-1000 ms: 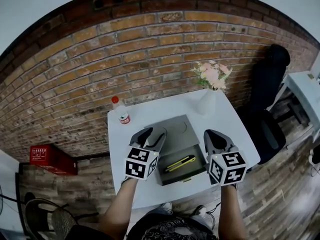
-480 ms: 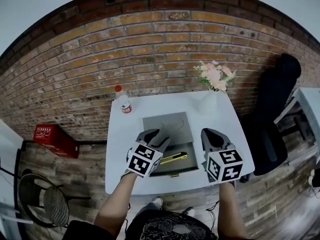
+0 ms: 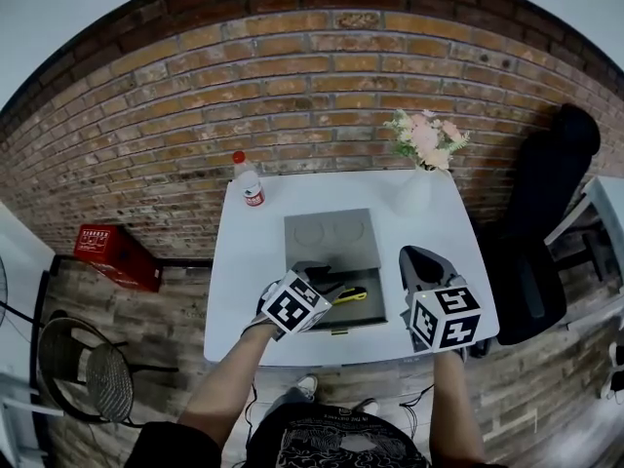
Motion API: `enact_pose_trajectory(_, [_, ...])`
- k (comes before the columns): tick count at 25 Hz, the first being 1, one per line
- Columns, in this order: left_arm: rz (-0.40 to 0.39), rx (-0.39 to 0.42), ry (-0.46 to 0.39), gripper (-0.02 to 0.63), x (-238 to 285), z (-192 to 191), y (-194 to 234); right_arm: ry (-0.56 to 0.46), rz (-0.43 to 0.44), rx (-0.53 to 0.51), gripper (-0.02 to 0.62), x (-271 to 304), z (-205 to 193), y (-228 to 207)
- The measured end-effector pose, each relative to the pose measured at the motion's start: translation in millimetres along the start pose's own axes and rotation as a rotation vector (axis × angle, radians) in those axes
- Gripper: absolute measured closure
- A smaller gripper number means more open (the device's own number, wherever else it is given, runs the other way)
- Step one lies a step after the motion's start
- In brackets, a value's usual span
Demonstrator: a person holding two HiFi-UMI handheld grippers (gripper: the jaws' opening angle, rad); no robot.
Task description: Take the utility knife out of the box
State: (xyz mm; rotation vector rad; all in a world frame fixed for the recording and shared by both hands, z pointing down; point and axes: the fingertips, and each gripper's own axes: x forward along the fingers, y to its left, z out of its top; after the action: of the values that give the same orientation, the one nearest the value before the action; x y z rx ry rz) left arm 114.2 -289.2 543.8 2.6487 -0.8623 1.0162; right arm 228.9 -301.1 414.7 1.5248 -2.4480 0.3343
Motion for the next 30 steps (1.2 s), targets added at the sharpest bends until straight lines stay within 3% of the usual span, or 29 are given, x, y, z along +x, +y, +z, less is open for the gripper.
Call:
enact_pose_trajectory(14, [-0.17, 0.133, 0.277, 0.4, 47, -64, -23, 0.015, -0.017, 0.02, 0.575, 6, -10, -10])
enact_pose_trajectory(19, [-0.169, 0.197, 0.326, 0.399, 61, -65, -19, 0.027, -0.033, 0.024, 0.575, 7, -13, -15])
enact_pose_trajectory(26, [-0.223, 0.209, 0.407, 0.4, 73, -79, -27, 0.04, -0.055, 0.031, 0.575, 4, -18, -23])
enact_pose_trajectory(30, [-0.234, 0.208, 0.407, 0.4, 76, -76, -28, 0.048, -0.072, 0.039, 0.575, 2, -22, -27])
